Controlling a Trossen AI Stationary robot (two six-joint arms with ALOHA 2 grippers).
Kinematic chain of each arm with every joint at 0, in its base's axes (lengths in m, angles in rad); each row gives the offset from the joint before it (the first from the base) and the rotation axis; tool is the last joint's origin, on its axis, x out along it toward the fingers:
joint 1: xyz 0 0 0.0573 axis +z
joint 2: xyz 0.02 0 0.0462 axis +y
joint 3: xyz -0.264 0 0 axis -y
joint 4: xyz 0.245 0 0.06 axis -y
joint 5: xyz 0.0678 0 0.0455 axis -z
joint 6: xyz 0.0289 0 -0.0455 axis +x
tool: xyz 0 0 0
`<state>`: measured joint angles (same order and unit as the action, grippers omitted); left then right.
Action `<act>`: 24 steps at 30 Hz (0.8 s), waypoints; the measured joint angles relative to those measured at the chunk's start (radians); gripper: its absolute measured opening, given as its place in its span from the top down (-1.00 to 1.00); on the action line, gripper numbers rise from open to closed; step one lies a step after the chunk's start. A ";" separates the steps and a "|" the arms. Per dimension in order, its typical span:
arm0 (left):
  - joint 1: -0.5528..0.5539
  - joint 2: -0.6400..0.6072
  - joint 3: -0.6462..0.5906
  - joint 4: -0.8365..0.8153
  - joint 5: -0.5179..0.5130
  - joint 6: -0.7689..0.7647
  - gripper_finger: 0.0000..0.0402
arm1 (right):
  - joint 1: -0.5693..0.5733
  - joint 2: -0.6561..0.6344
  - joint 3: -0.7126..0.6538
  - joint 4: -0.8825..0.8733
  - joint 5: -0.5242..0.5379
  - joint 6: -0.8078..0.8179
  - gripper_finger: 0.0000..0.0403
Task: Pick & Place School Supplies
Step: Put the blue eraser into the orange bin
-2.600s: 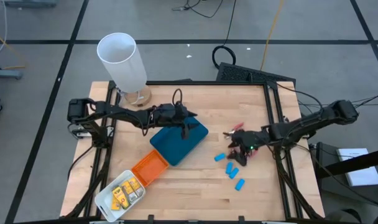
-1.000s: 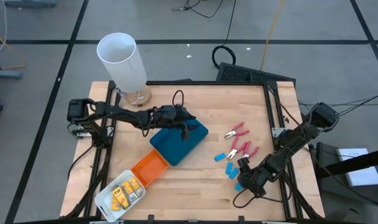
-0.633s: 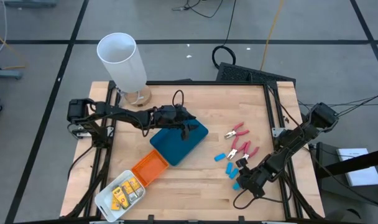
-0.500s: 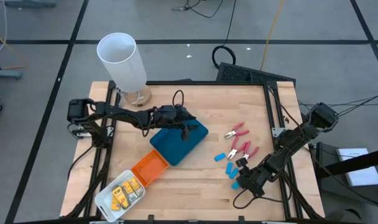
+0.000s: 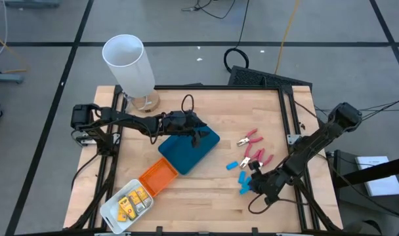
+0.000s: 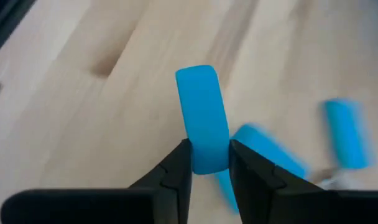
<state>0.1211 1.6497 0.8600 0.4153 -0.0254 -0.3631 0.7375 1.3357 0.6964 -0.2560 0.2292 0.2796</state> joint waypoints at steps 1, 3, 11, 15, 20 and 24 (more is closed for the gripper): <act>0.000 0.000 0.000 0.000 0.000 -0.011 -0.21 | -0.004 -0.020 0.000 0.000 0.038 -0.026 0.59; 0.000 0.000 0.000 0.000 0.000 -0.037 -0.21 | -0.012 -0.056 0.000 -0.010 0.140 -0.076 0.59; 0.000 0.000 0.000 0.001 0.002 -0.331 -0.21 | -0.121 -0.112 0.000 -0.001 0.622 -0.296 0.58; -0.006 0.000 0.000 0.016 0.000 -0.390 -0.21 | -0.238 -0.112 -0.001 0.004 0.661 -0.356 0.58; -0.037 0.000 0.000 0.112 -0.001 -0.321 -0.21 | -0.378 -0.112 -0.002 0.038 0.661 -0.402 0.58; -0.068 0.000 0.001 0.183 -0.026 -0.263 -0.21 | -0.452 -0.112 -0.002 0.143 0.659 -0.449 0.58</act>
<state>0.0536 1.6497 0.8608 0.5982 -0.0516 -0.6256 0.2853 1.2236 0.6949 -0.1127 0.8879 -0.1695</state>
